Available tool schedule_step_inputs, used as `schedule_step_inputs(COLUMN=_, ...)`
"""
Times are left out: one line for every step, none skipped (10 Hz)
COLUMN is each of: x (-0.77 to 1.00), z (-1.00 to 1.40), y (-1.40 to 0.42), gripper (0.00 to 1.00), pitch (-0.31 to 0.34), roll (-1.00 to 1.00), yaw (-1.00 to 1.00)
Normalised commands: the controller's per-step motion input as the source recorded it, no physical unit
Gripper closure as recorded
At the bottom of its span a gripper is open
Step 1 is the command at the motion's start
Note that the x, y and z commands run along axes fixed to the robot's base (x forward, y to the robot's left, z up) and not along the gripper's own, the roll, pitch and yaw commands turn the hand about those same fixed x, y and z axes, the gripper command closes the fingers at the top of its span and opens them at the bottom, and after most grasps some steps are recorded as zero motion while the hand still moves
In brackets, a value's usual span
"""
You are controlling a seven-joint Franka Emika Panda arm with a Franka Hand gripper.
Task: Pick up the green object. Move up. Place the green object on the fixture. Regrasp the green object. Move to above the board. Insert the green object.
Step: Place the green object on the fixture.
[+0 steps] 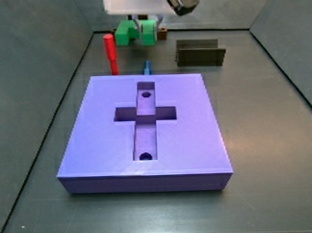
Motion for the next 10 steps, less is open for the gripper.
schedule_step_inputs(x=0.00, z=0.00, y=0.00, gripper=1.00, pitch=0.000, roll=-0.03, yaw=0.00)
schedule_step_inputs(x=0.00, z=0.08, y=0.00, gripper=1.00, pitch=0.000, roll=-0.14, yaw=0.00)
schedule_step_inputs(x=0.36, z=0.30, y=-0.02, gripper=1.00, pitch=0.000, roll=-0.32, yaw=-0.13)
schedule_step_inputs(x=0.68, z=0.33, y=-0.04, gripper=1.00, pitch=0.140, roll=-0.40, yaw=-0.24)
schedule_step_inputs(x=0.73, z=0.38, y=-0.07, gripper=1.00, pitch=0.131, roll=-0.49, yaw=-0.26)
schedule_step_inputs(x=0.73, z=0.34, y=-0.10, gripper=1.00, pitch=0.100, roll=-0.48, yaw=-0.24)
schedule_step_inputs(x=0.77, z=0.33, y=-0.15, gripper=1.00, pitch=0.134, roll=-0.46, yaw=-0.20)
schedule_step_inputs(x=0.77, z=0.37, y=-0.22, gripper=1.00, pitch=0.091, roll=-0.51, yaw=-0.17)
schedule_step_inputs(x=0.76, z=0.42, y=-0.19, gripper=1.00, pitch=0.020, roll=-0.65, yaw=-0.15)
schedule_step_inputs(x=0.81, z=0.36, y=-0.19, gripper=1.00, pitch=0.014, roll=-0.63, yaw=-0.12)
